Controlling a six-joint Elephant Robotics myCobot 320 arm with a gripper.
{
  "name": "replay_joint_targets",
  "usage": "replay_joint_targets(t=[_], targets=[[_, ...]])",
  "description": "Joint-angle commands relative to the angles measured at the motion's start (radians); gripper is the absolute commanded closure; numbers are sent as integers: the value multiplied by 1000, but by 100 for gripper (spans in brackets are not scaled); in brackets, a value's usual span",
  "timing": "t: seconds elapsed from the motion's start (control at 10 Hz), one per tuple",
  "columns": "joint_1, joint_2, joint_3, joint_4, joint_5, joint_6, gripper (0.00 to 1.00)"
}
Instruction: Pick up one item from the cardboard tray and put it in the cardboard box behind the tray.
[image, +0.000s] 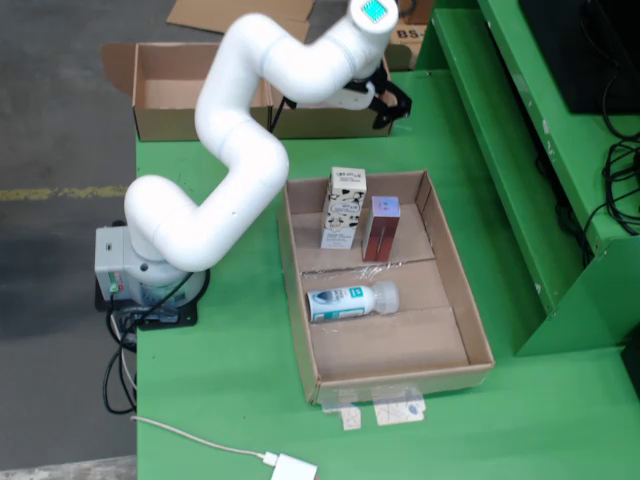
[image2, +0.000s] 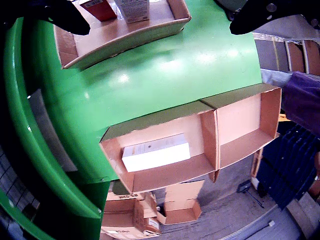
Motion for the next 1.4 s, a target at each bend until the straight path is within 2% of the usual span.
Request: replay_joint_targets(t=[0.0,0.2,0.3,0.4,0.5,0.6,0.7,1.3], targets=[[-1505,-6,819,-788,100,-314,0],[-1630,-26,901,-858,124,-338,0],[-1684,-9,913,-892,115,-288,0],[-1683,47,953,-958,57,-112,0],[-1644,99,990,-1004,-5,12,0],[-1644,99,990,-1004,-5,12,0],[-1599,175,973,-1038,-50,107,0],[-1599,175,973,-1038,-50,107,0]])
